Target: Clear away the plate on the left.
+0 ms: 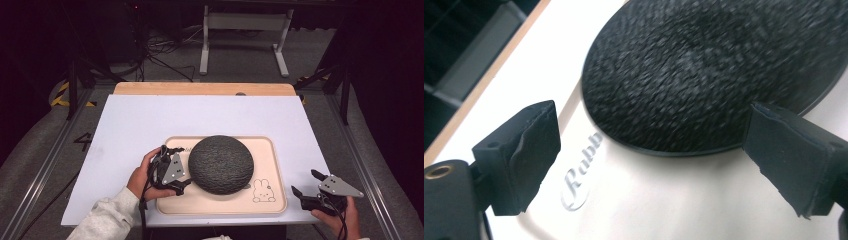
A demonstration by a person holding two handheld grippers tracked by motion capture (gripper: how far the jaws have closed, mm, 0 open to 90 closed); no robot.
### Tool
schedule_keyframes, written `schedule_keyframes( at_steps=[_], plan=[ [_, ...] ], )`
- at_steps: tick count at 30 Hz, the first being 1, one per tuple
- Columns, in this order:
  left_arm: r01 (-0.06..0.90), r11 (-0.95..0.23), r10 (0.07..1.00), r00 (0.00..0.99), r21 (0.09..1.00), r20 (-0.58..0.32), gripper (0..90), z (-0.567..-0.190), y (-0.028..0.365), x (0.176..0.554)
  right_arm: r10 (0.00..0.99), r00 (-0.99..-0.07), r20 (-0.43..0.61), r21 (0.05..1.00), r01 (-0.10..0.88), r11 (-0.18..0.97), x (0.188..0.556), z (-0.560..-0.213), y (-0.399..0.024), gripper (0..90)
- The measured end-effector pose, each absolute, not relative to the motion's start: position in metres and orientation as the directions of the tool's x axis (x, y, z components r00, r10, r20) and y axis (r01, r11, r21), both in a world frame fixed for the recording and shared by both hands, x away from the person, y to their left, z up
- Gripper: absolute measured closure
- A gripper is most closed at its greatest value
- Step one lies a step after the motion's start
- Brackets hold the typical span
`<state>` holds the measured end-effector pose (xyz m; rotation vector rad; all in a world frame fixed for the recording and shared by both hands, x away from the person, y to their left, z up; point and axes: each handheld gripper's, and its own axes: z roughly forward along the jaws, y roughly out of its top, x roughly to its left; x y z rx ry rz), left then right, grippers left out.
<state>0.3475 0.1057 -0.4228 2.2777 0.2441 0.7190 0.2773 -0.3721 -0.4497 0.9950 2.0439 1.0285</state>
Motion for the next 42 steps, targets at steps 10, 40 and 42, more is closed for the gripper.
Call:
schedule_keyframes(
  at_steps=[10, 40, 42],
  plan=[
    [0.001, -0.746, 0.389, 0.813, 0.666, 0.433, 9.5, -0.427, 0.122, 0.349, 0.837, -0.508, -0.203, 0.847, 0.338, 0.41, 0.277, -0.45, -0.372, 12.7],
    [0.098, -0.75, 0.47, 0.775, 0.654, 0.422, 9.9, -0.438, 0.168, 0.348, 0.836, -0.507, -0.212, 0.844, 0.337, 0.418, 0.277, -0.45, -0.372, 12.7],
    [0.106, -0.751, 0.477, 0.769, 0.651, 0.425, 9.9, -0.439, 0.171, 0.348, 0.835, -0.507, -0.213, 0.843, 0.336, 0.419, 0.277, -0.45, -0.372, 12.7]
  ],
)
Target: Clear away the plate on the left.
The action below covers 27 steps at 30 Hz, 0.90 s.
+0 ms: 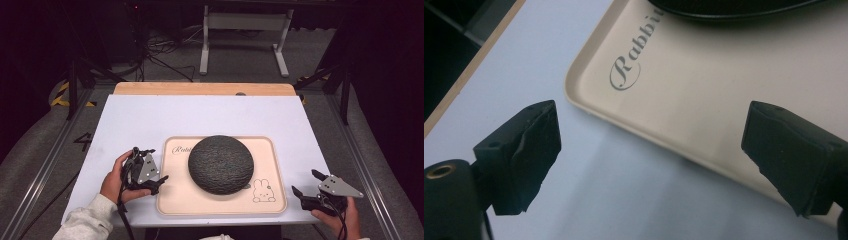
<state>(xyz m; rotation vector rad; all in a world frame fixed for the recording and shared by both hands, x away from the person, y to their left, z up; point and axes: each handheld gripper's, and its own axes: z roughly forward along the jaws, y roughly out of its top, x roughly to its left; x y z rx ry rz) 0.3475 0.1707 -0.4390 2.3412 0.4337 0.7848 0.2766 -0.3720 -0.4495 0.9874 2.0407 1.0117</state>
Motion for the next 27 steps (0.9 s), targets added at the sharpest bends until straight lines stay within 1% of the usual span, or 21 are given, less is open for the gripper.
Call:
schedule_keyframes(
  at_steps=[21, 24, 27],
  plan=[
    [0.204, -0.705, 0.557, 0.753, 0.679, 0.352, 10.0, -0.453, 0.205, 0.342, 0.839, -0.501, -0.212, 0.844, 0.338, 0.416, 0.277, -0.45, -0.373, 12.6],
    [0.221, -0.695, 0.568, 0.752, 0.684, 0.334, 10.0, -0.455, 0.211, 0.341, 0.839, -0.501, -0.214, 0.844, 0.338, 0.417, 0.277, -0.45, -0.373, 12.6],
    [0.239, -0.664, 0.59, 0.75, 0.709, 0.3, 10.2, -0.457, 0.217, 0.34, 0.84, -0.499, -0.215, 0.845, 0.336, 0.416, 0.277, -0.449, -0.374, 12.6]
  ],
)
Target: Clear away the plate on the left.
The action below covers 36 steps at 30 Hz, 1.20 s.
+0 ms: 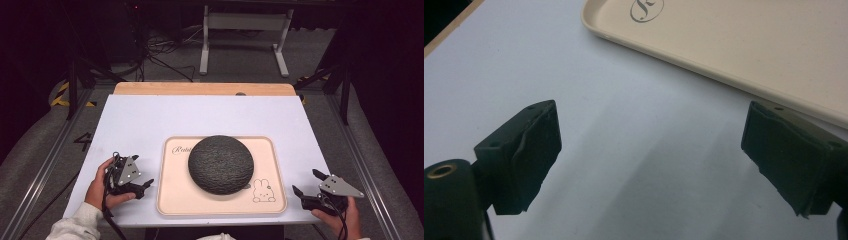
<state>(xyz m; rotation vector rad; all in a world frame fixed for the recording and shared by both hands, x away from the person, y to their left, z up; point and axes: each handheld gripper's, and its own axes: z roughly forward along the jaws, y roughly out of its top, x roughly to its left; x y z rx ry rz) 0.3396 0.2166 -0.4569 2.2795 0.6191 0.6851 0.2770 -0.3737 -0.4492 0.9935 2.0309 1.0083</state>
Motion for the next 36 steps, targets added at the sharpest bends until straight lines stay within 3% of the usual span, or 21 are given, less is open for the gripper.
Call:
schedule_keyframes(
  at_steps=[21, 36],
  plan=[
    [0.345, -0.496, 0.661, 0.745, 0.797, 0.089, 10.1, -0.465, 0.245, 0.32, 0.841, -0.497, -0.214, 0.846, 0.336, 0.414, 0.277, -0.45, -0.376, 12.6],
    [0.313, -0.498, 0.661, 0.74, 0.809, 0.121, 10.6, -0.461, 0.245, 0.316, 0.833, -0.501, -0.234, 0.838, 0.331, 0.434, 0.276, -0.449, -0.372, 12.6]
  ],
)
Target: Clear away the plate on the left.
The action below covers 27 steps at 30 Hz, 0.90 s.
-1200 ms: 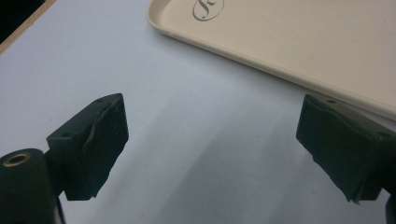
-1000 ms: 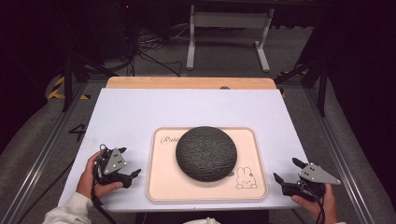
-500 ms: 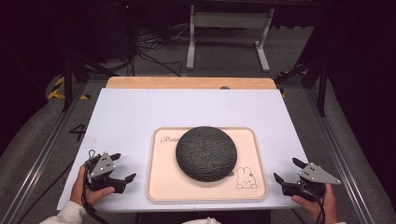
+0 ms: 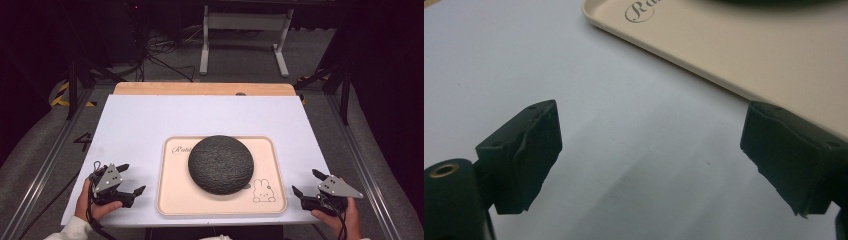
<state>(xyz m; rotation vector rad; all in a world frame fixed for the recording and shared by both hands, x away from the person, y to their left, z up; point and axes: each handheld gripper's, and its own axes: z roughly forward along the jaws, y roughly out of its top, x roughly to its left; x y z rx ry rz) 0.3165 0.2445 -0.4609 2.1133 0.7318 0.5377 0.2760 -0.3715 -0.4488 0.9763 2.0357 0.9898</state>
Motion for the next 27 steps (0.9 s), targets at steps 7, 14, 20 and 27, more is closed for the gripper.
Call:
schedule_keyframes(
  at_steps=[7, 14, 20, 27],
  plan=[
    [0.314, -0.502, 0.655, 0.746, 0.806, 0.118, 10.7, -0.4618, 0.2427, 0.3176, 0.834, -0.502, -0.229, 0.839, 0.333, 0.431, 0.2764, -0.4496, -0.3726, 12.6],
    [0.318, -0.5, 0.657, 0.745, 0.805, 0.114, 10.8, -0.4627, 0.242, 0.3184, 0.833, -0.503, -0.229, 0.838, 0.333, 0.432, 0.2767, -0.4498, -0.3727, 12.6],
    [0.32, -0.498, 0.66, 0.743, 0.806, 0.113, 10.8, -0.4624, 0.2425, 0.3193, 0.835, -0.501, -0.23, 0.839, 0.332, 0.431, 0.2768, -0.4497, -0.3733, 12.5],
    [0.321, -0.496, 0.661, 0.742, 0.807, 0.111, 10.9, -0.4621, 0.2421, 0.3207, 0.836, -0.501, -0.223, 0.841, 0.335, 0.425, 0.2767, -0.4499, -0.3735, 12.4]
  ],
)
